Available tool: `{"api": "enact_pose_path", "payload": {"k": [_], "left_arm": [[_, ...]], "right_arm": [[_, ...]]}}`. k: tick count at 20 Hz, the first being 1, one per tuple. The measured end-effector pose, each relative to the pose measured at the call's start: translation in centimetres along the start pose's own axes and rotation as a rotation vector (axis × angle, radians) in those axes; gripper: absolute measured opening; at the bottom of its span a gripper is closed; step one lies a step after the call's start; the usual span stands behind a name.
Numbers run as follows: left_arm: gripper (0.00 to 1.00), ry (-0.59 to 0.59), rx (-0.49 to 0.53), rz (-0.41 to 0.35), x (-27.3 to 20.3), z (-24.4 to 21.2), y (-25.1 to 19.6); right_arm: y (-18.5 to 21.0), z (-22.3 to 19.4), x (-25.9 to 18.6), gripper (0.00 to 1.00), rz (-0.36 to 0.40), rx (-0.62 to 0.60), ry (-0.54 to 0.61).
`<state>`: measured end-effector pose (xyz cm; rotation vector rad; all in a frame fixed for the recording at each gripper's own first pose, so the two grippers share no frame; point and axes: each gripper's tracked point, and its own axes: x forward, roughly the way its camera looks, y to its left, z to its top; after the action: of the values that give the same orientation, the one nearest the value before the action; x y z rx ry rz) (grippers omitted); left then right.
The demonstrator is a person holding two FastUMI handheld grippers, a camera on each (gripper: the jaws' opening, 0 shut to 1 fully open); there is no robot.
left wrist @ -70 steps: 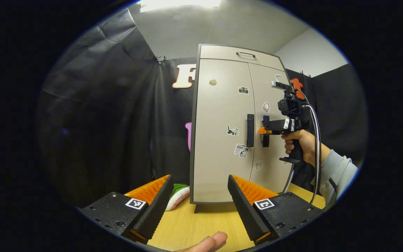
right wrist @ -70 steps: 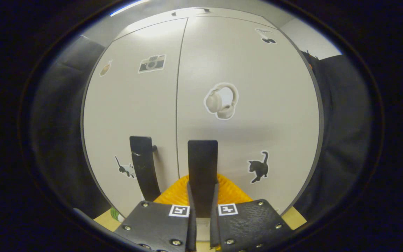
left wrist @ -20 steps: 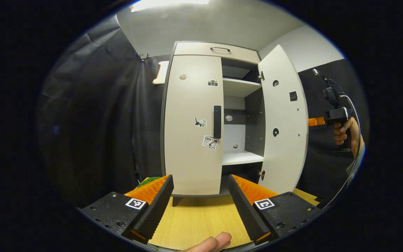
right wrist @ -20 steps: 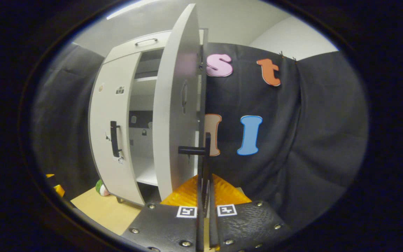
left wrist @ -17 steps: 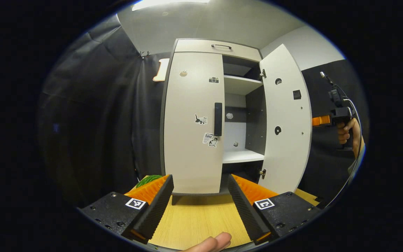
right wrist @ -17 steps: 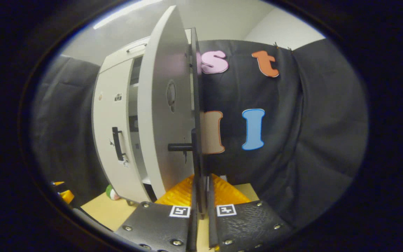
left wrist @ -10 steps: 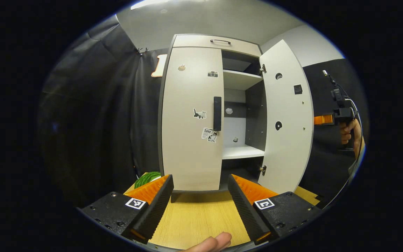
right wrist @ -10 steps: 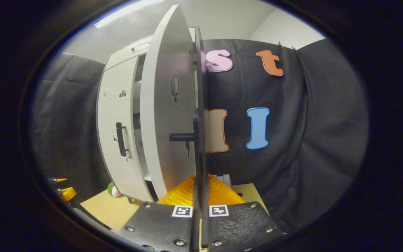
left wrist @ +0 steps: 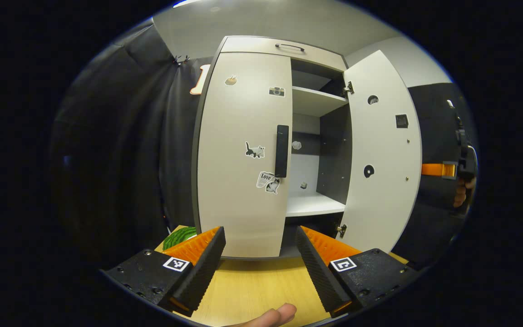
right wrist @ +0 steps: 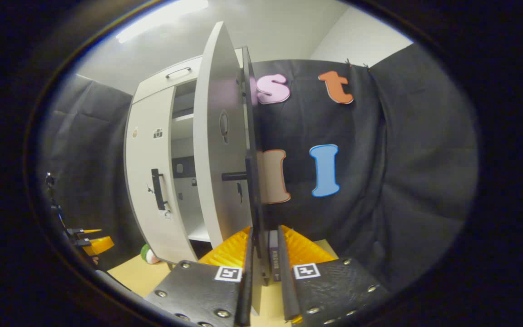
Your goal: Open the right door of the double-door shoe cabinet with the right hand, and open the left door with the left hand.
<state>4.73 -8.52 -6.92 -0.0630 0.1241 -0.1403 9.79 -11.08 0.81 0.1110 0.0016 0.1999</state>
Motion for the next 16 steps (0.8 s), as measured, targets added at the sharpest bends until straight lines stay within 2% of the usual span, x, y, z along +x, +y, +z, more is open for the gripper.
{"api": "enact_pose_path", "payload": {"k": [1,2,5,6,7,9,11,14,16], "left_arm": [[0.97,0.004,-0.007,-0.007,0.9,0.1,-0.1],[0.97,0.009,-0.019,-0.007,1.8,0.3,0.0],[0.97,0.02,-0.033,-0.02,4.6,0.8,-0.1],[0.97,0.023,-0.028,-0.023,5.3,1.2,-0.2],[0.97,0.018,-0.023,-0.028,6.0,1.6,-0.4],[0.96,0.002,-0.028,-0.062,7.5,2.7,-1.4],[0.96,-0.005,-0.019,-0.058,9.2,3.9,-1.7],[0.96,-0.069,0.01,-0.09,12.1,6.9,-3.3],[0.96,-0.075,0.023,-0.061,14.0,8.0,-3.2]], "right_arm": [[0.2,0.3,-1.2,0.43,0.003,0.011,-0.017],[0.5,0.3,-2.5,0.5,0.003,0.028,-0.027],[0.0,0.9,-5.7,0.93,-0.021,0.057,-0.073],[0.2,0.9,-6.6,1.0,-0.023,0.058,-0.081],[0.3,0.9,-7.6,0.97,-0.025,0.068,-0.084],[1.2,1.3,-9.1,1.0,0.006,0.073,-0.107],[1.3,1.1,-10.2,1.0,0.001,0.069,-0.112],[2.2,0.1,-11.8,1.0,-0.001,0.052,-0.095],[2.7,-0.1,-12.9,1.0,-0.006,0.044,-0.107]]}}
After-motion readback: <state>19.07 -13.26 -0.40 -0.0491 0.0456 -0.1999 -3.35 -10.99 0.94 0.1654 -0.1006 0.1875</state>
